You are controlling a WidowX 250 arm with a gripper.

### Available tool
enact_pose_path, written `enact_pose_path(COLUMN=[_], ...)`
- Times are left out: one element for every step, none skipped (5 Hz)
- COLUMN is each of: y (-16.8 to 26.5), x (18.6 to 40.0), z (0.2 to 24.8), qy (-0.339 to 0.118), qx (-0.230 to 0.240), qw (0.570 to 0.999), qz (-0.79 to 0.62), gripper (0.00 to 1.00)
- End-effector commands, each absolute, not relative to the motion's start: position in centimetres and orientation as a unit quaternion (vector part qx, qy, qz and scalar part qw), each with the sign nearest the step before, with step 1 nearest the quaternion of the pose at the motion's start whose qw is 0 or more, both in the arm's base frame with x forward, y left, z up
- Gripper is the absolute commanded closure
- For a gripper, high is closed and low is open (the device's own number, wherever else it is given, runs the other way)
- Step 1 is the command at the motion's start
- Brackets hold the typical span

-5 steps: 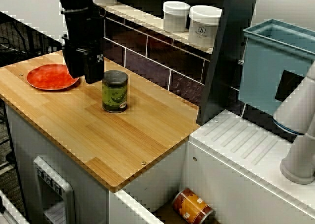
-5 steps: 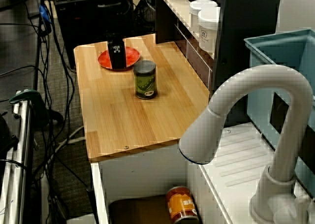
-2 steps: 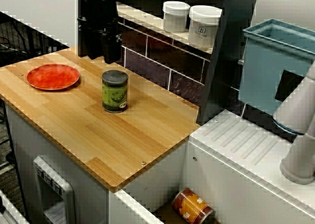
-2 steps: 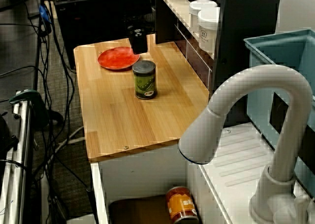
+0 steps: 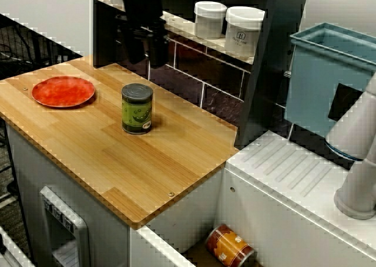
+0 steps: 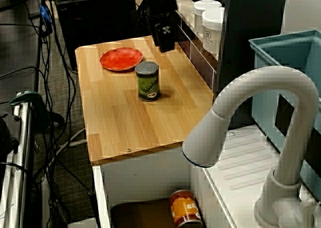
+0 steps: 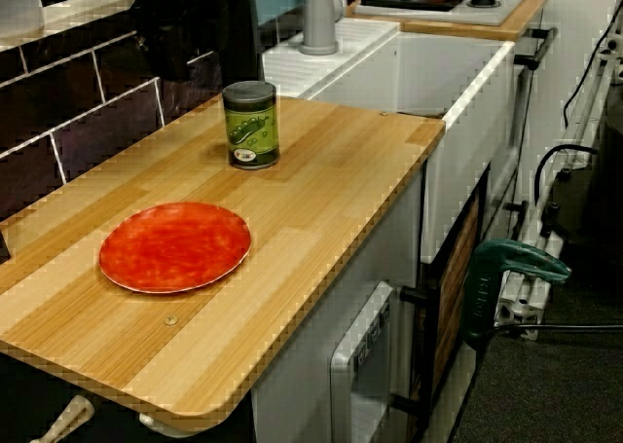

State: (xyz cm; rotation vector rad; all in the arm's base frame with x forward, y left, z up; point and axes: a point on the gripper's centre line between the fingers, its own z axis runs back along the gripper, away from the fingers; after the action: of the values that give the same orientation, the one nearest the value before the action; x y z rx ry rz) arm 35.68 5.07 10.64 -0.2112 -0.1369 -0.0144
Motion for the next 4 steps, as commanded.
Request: enact_pose_path(y=[3.6, 2.8, 2.3, 2.3], x=[35.4, 34.3, 33.4, 32.4], z=[10.4, 9.7, 9.0, 8.3], qy=[-0.104, -0.110, -0.110, -0.106], qx=[-0.082, -0.076, -0.071, -0.068], qw=[0.991, 0.991, 0.991, 0.992], qz=[-0.009, -0.016, -0.022, -0.023], gripper=[0.00, 0.00, 0.00, 0.00])
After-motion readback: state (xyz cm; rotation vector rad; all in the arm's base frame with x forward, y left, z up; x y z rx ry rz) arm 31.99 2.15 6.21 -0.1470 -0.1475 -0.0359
